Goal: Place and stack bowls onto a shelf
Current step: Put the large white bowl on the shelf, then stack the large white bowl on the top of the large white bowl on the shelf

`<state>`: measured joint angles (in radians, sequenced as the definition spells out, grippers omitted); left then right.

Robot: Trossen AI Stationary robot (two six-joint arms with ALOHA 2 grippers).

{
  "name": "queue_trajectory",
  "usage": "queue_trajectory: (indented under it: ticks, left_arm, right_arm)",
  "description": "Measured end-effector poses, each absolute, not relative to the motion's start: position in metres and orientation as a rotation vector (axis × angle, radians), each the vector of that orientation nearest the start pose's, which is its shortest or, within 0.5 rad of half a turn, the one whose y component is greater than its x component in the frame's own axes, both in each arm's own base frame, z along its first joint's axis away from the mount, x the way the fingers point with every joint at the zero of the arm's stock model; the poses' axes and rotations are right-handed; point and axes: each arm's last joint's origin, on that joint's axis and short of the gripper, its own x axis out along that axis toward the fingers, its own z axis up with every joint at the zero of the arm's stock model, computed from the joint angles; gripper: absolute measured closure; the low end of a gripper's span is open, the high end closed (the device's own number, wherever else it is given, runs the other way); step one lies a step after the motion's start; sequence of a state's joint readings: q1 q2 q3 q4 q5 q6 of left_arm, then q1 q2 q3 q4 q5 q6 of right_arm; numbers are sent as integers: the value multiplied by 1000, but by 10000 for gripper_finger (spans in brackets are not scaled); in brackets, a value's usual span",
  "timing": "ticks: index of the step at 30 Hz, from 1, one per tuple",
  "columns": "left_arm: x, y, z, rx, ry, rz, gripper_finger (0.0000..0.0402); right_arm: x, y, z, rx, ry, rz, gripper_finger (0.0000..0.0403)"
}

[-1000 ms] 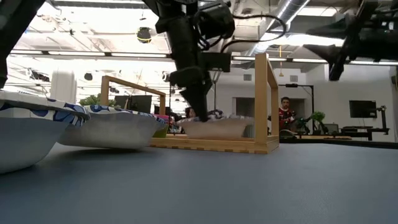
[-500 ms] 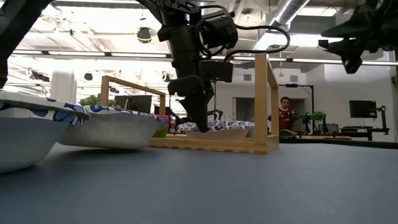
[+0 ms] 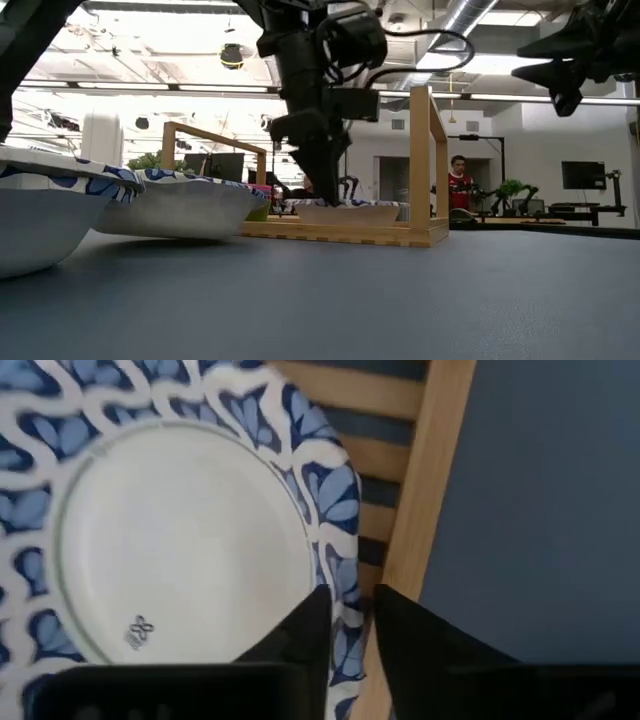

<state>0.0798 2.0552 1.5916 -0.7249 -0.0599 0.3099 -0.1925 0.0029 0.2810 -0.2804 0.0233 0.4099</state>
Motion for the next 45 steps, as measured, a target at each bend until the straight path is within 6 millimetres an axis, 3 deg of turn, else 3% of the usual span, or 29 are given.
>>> queue_trajectory:
  ticks: [11,20,29,34,40,45]
  left_arm:
    - [428,37,227,228,1206,-2,236]
    - [402,28,278,-33,1423,-4,229]
    - [371,-10,317,-71,1299,106,228]
    - [342,-23,312,-200,1290,321,228]
    - [307,-36,281,-401,1313,489,228]
    - [278,-35,252,-560,1337,655,228]
  right_arm:
    - [70,-14,229,409,-41,-215,232]
    - [70,-14,229,409,-39,-216,232]
    - [70,-15,228,410,-31,-221,232]
    - [70,-15,223,422,15,-231,232]
    - [70,-15,223,432,18,-232,232]
    - [70,-15,223,432,18,-232,232]
